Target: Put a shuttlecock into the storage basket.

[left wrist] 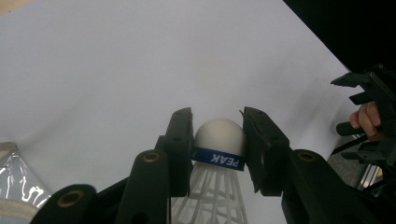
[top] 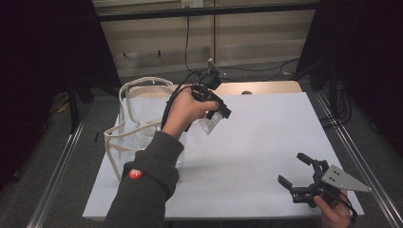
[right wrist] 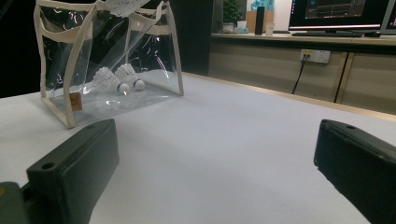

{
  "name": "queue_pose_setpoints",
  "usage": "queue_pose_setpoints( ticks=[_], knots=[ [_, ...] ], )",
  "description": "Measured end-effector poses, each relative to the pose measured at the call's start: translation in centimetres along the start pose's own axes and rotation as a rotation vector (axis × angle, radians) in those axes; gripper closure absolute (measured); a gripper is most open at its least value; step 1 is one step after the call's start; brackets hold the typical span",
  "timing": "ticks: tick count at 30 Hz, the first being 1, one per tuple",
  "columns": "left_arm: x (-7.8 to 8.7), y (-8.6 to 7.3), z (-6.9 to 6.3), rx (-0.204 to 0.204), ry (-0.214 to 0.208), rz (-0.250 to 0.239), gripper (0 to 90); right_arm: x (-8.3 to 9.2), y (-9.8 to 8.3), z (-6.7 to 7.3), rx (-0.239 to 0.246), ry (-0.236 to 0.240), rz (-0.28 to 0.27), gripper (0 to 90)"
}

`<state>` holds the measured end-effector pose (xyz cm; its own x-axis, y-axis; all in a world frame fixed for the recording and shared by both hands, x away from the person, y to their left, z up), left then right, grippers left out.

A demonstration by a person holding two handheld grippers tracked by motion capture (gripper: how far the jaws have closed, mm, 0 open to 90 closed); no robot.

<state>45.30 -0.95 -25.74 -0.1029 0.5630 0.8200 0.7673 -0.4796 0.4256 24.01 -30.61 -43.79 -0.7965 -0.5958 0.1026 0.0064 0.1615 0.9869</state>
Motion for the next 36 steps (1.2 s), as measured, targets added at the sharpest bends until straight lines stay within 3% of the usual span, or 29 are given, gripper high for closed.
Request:
queue_pose_setpoints(
  ticks=[17, 36],
  knots=[
    [1.6, 0.5, 0.8, 0.012, 0.004, -0.007, 64.4, 0.0, 0.0, -0.1, -0.003, 0.002, 0.0, 0.0],
    [3.5, 0.8, 1.9, 0.027, 0.026, -0.048, 64.4, -0.1, 0.0, 0.0, -0.005, 0.002, 0.0, 0.0]
  ],
)
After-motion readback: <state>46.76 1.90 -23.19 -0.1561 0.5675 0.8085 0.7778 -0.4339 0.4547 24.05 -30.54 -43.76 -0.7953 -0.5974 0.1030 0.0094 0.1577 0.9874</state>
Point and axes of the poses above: each handheld gripper's, and its own axes: x roughly backward along the jaws, y roughly out of its top, z roughly to its left, the point moved 1 cm from there along -x, roughly forward along the jaws, and after that the axes turned 9 degrees about x, right-handed, at the moved point
